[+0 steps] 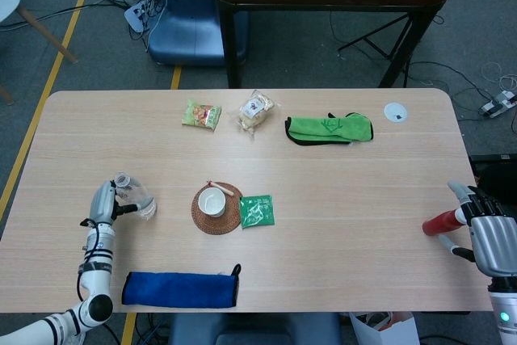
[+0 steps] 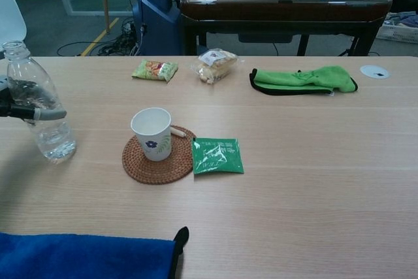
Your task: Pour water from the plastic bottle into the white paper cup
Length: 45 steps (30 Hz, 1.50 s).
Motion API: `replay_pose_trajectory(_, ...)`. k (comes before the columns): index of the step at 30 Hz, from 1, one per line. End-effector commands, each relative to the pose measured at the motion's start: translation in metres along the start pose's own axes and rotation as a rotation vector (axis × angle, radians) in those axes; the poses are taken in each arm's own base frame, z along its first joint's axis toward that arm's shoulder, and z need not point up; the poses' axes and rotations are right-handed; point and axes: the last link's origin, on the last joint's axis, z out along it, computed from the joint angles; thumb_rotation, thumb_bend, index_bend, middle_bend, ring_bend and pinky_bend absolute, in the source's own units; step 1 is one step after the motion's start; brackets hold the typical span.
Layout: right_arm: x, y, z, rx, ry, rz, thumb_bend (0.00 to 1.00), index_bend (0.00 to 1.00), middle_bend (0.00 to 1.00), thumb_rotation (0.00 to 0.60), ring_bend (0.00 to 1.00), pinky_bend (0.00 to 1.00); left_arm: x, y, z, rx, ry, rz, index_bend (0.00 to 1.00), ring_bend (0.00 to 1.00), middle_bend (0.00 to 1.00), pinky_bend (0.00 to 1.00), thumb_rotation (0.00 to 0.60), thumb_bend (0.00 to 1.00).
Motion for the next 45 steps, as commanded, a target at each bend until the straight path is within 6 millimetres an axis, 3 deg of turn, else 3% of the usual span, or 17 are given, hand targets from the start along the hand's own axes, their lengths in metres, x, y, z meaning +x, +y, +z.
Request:
replay_pose_trajectory(1,0.0,0.0,0.0,0.0,0.0,0.0,0.04,0.13,0.19,0.6,0.13,0.24,0.0,-0.002,0.0,0.009,-0.016,0.005,0.45,0.27,0.3,0.34,0.6,0.06)
replay_pose_trajectory(10,-0.001,0.0,0.0,0.0,-0.006,-0.001,0.04,0.13,0.19,0.6,0.13,0.24,0.001,-0.006,0.0,0.041,-0.034,0.047,0.17,0.2,0.18,0.29,0.6,0.05)
replay_pose_trajectory(19,-0.001,0.0,0.0,0.0,-0.008,-0.003,0.05,0.13,0.19,0.6,0.13,0.24,0.008,-0.005,-0.005,0.054,-0.051,0.077,0.03,0.1,0.05,0.24,0.6,0.04)
replay_pose_trajectory(32,-0.002,-0.001,0.0,0.002,-0.011,-0.007,0.04,0.13,0.19,0.6,0.13,0.24,0.039,-0.002,-0.025,-0.003,-0.033,0.232,0.0,0.03,0.0,0.2,0.6,0.03)
replay_pose_trajectory(45,-0.007,-0.003,0.003,-0.003,-0.026,-0.026,0.04,0.13,0.19,0.6,0.13,0.24,0.085,-0.03,-0.054,-0.053,-0.059,0.512,0.0,0.0,0.0,0.19,0.6,0.03)
